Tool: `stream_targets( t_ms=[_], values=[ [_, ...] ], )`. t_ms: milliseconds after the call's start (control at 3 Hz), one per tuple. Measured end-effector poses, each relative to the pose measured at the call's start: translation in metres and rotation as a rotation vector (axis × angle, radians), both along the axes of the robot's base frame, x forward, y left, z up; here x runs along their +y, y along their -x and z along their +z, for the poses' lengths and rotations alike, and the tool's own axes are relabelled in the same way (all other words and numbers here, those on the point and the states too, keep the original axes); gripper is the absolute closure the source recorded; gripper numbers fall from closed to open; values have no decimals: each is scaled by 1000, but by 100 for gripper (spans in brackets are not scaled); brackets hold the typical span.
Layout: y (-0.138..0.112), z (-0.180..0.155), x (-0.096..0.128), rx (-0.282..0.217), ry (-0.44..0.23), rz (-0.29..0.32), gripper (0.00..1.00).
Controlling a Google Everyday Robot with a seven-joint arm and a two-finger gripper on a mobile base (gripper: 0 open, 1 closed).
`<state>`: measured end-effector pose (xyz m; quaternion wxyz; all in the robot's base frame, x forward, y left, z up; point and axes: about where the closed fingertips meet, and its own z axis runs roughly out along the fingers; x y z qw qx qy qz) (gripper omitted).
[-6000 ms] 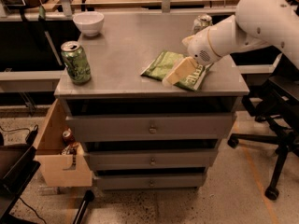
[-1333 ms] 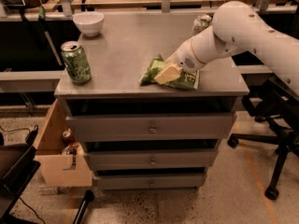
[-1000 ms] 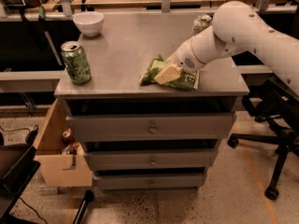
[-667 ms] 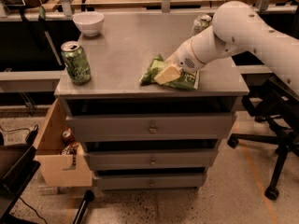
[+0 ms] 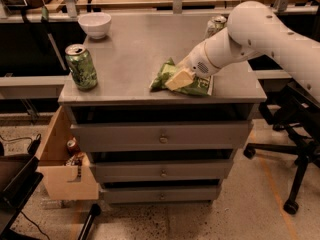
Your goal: Move green jalapeno chip bag near white bowl
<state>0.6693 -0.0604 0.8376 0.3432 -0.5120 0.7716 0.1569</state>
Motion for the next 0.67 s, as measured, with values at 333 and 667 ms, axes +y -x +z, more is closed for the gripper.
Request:
stream_targets(
  t_ms=[333,667],
  values=[
    [0,0,0,0,0,0,100],
    [0,0,0,0,0,0,100]
  ],
)
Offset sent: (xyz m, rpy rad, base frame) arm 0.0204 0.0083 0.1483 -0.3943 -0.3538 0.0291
